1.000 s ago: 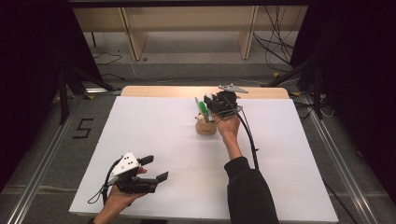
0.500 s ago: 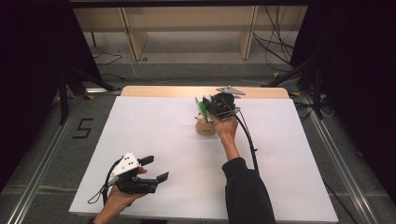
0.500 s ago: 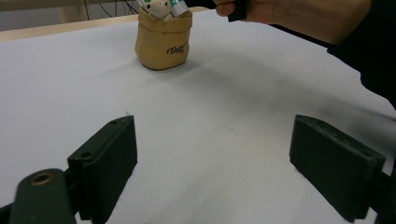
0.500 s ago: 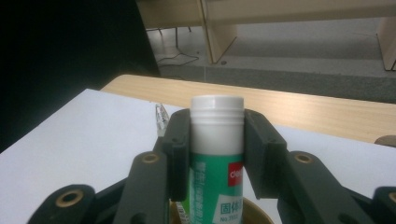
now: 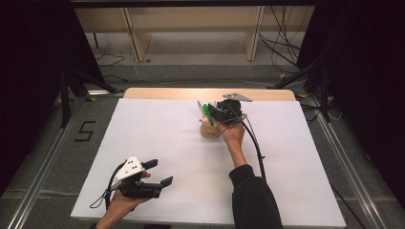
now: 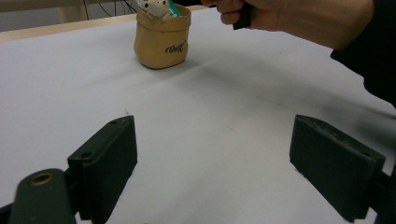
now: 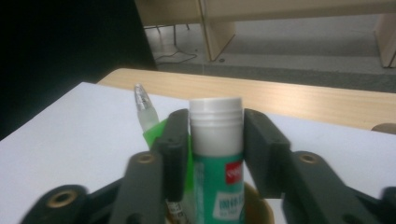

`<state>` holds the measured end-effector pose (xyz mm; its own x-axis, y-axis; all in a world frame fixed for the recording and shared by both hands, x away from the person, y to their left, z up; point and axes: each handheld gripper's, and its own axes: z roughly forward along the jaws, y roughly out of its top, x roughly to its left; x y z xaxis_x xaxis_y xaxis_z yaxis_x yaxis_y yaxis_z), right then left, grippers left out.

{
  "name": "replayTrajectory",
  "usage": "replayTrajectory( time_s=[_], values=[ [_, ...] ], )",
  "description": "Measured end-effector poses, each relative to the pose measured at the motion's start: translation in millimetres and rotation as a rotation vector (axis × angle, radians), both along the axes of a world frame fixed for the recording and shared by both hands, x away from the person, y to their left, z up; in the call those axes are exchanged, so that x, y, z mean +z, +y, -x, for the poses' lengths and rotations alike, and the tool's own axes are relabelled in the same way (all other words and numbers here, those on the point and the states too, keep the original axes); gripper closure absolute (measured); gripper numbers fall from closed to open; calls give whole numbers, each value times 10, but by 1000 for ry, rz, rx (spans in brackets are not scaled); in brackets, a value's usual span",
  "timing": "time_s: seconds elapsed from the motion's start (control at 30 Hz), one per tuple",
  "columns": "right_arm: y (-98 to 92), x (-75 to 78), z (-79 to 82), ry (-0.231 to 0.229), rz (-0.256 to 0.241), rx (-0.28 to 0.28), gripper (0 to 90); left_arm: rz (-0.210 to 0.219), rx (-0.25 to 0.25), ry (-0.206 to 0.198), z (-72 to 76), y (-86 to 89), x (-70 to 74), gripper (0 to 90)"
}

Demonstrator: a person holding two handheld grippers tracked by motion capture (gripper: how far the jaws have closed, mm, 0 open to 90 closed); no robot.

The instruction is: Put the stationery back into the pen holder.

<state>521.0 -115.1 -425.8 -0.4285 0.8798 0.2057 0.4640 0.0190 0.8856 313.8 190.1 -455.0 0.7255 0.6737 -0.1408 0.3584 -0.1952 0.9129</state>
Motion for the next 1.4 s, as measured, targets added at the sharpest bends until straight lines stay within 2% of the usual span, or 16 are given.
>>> replayTrajectory(
  time_s=[0.03, 0.13, 0.17, 0.2, 0.23, 0.37, 0.67, 0.87, 1.13, 1.4],
  values=[
    [-7, 19, 15, 15, 1, 12, 443, 0, -1, 2, -3, -1, -4, 146],
    [-32, 80, 65, 0, 13, 33, 431, -4, 0, 4, -5, -2, -6, 146],
    [-70, 172, 123, -32, 14, 35, 409, -3, 1, 3, -4, -1, -6, 145],
    [-70, 172, 123, -32, 14, 35, 409, -3, 1, 3, -4, -1, -6, 145],
    [-123, 271, 165, -42, -18, 41, 407, -4, 0, 2, -6, -1, -5, 146],
    [-201, 373, 219, -47, -46, 47, 386, -4, 2, 4, -8, -1, -8, 146],
    [-319, 425, 280, -23, -40, 74, 353, -5, 9, 7, -18, 10, -14, 145],
    [-353, 453, 407, -19, -41, 120, 333, -2, 10, 7, -15, 12, -13, 145],
    [-350, 424, 636, -14, -43, 190, 319, 5, 8, 6, -20, 20, -12, 145],
    [-364, 409, 930, -36, -57, 255, 313, 13, 7, 7, -19, 21, -10, 146]
  ],
)
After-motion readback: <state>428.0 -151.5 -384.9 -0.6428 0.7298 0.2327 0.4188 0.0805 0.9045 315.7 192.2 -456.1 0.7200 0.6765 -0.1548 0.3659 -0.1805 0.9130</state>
